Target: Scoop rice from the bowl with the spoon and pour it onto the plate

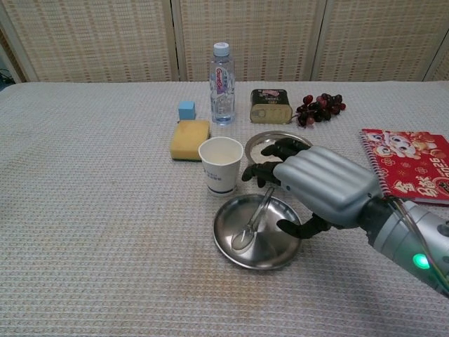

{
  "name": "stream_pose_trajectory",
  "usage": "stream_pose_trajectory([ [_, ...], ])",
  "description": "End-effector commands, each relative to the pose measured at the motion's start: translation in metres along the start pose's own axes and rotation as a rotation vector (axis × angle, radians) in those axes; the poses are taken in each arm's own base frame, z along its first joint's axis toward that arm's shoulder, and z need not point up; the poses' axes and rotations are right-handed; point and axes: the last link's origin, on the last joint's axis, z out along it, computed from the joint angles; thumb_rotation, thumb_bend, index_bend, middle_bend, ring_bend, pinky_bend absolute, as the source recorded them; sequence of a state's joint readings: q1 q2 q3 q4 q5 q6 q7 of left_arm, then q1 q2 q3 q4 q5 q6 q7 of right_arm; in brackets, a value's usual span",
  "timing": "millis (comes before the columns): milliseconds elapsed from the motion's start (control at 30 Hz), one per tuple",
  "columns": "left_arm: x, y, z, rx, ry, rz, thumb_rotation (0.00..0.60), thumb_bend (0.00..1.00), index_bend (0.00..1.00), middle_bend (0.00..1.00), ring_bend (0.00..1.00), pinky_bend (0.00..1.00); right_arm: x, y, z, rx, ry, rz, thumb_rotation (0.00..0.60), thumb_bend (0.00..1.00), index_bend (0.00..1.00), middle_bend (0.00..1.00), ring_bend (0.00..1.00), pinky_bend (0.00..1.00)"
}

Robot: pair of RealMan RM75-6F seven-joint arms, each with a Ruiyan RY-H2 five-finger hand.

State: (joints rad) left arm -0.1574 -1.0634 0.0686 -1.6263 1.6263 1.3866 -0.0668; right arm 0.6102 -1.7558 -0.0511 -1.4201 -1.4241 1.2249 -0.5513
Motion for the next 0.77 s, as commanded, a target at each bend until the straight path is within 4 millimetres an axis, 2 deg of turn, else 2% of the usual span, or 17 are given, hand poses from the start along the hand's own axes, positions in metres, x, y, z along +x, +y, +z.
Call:
stream_pose_trajectory([
  [33, 0.001, 0.0, 0.0, 0.0, 0.003, 0.0, 0.6, 0.52, 0.0, 0.0, 0.01, 0.2, 0.019, 0.015, -0.015, -0.037, 0.043, 0.034, 0.6, 0.23, 0.18, 0.26, 0.04, 0.0],
  [133, 0.002, -0.001, -0.001, 0.002, 0.011, -0.003, 0.6, 0.52, 0.0, 0.0, 0.01, 0.2, 0.045, 0.033, -0.039, -0.093, 0.137, 0.074, 0.6, 0.23, 0.17, 0.25, 0.02, 0.0],
  [233, 0.003, -0.002, -0.001, 0.004, 0.019, -0.007, 0.6, 0.52, 0.0, 0.0, 0.01, 0.2, 0.064, 0.056, -0.078, -0.187, 0.193, 0.07, 0.6, 0.22, 0.12, 0.21, 0.0, 0.0],
  [267, 0.004, -0.002, -0.001, 0.003, 0.026, -0.011, 0.6, 0.52, 0.0, 0.0, 0.01, 0.2, 0.069, 0.066, -0.098, -0.24, 0.201, 0.052, 0.6, 0.22, 0.11, 0.2, 0.0, 0.0],
  [367, 0.007, -0.004, 0.0, -0.001, 0.052, -0.019, 0.6, 0.5, 0.0, 0.0, 0.01, 0.2, 0.074, 0.091, -0.147, -0.395, 0.232, 0.014, 0.6, 0.22, 0.1, 0.13, 0.0, 0.0],
  [467, 0.008, -0.005, 0.001, -0.003, 0.069, -0.024, 0.6, 0.47, 0.0, 0.0, 0.01, 0.2, 0.07, 0.114, -0.193, -0.565, 0.292, 0.029, 0.6, 0.22, 0.1, 0.12, 0.0, 0.0],
  [567, 0.007, -0.006, 0.003, 0.003, 0.078, -0.011, 0.6, 0.47, 0.0, 0.0, 0.01, 0.2, 0.065, 0.137, -0.226, -0.689, 0.292, 0.028, 0.6, 0.22, 0.09, 0.1, 0.0, 0.0],
  [667, 0.006, -0.004, 0.006, 0.003, 0.089, 0.002, 0.6, 0.46, 0.0, 0.0, 0.01, 0.2, 0.066, 0.15, -0.238, -0.72, 0.272, 0.047, 0.6, 0.22, 0.05, 0.05, 0.0, 0.0],
  [767, 0.004, 0.0, 0.009, -0.01, 0.101, 0.02, 0.6, 0.46, 0.0, 0.0, 0.01, 0.18, 0.068, 0.153, -0.238, -0.695, 0.253, 0.067, 0.6, 0.22, 0.01, 0.0, 0.0, 0.0],
])
